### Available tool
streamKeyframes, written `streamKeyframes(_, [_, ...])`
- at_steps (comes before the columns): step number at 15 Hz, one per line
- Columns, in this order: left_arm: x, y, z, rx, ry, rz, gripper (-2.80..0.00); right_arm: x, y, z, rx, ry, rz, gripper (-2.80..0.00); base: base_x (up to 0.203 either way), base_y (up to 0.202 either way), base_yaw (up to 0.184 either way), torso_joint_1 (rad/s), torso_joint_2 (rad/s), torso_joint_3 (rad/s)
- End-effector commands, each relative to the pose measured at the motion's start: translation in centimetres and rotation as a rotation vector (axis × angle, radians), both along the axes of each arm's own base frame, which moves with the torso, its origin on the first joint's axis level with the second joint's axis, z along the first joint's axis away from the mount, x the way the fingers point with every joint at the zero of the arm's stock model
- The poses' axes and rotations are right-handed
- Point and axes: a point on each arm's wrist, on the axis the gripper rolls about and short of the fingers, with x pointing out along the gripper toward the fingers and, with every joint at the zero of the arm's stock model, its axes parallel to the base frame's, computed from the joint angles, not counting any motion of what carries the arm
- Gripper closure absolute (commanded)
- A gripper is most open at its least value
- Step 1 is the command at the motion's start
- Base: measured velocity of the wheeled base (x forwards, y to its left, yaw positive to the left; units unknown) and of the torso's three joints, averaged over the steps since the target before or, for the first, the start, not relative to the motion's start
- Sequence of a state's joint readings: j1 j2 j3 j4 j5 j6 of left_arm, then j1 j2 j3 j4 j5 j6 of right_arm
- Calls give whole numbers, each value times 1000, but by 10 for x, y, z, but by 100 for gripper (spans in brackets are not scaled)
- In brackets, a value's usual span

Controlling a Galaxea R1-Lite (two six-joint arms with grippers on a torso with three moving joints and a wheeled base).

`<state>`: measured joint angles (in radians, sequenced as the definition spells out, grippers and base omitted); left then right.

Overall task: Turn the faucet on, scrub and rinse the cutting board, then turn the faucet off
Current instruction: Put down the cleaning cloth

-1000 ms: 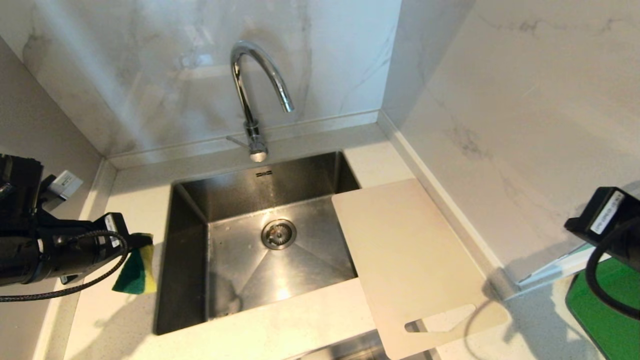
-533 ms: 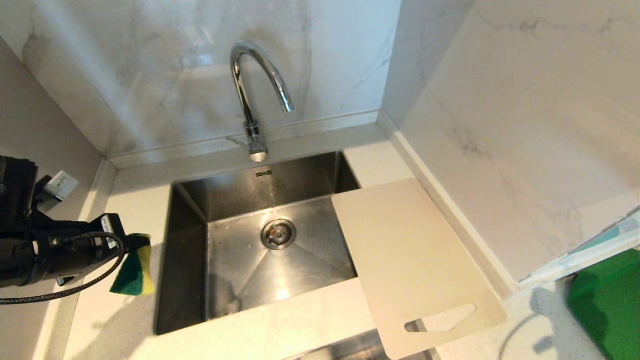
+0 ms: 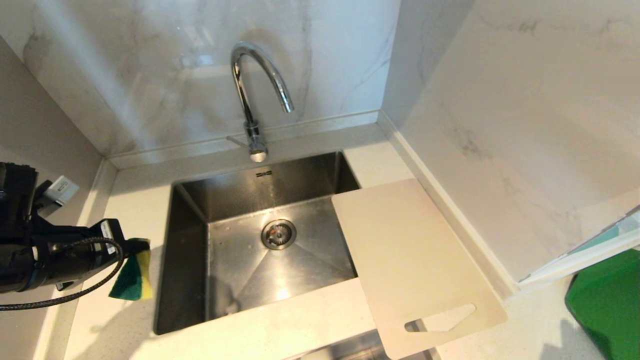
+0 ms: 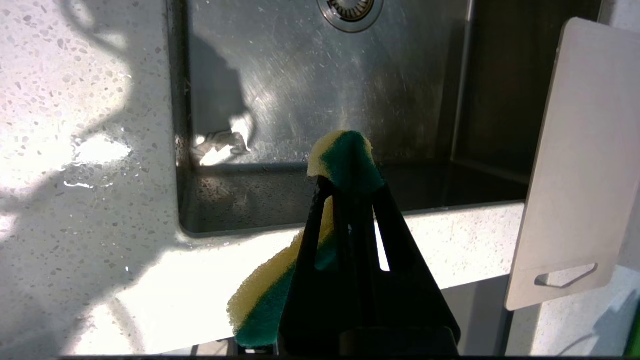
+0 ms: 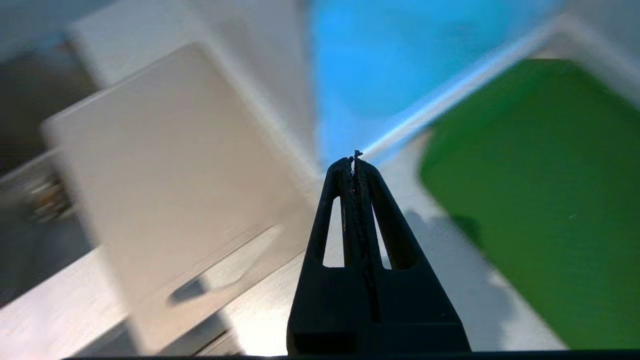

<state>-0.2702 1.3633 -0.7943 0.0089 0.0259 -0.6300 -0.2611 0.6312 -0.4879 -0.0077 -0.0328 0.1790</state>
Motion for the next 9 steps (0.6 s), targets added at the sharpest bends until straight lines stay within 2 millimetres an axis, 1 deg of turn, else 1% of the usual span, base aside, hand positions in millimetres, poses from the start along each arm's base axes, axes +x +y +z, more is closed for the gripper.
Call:
streamKeyframes(1, [3,-1,-2,0,11,-1,0,-18,9,-13,19,-59,189,0,0,0,0,0,0,0])
streamKeyframes(3, [3,-1,-3,-1,15,-1,0,-17,11,-10,45,-75,289,0,0,0,0,0,0,0])
streamKeyframes(5, [3,-1,-4,-2,18,-2,0,-16,14,-1,108,-156,439,0,0,0,0,0,0,0])
streamKeyframes(6, [4,-2,-5,-2,22,-3,0,-14,14,-1,117,-171,467,0,0,0,0,0,0,0])
streamKeyframes(9, [8,-3,-8,2,38,-3,0,-9,14,-6,135,-144,516,0,0,0,0,0,0,0])
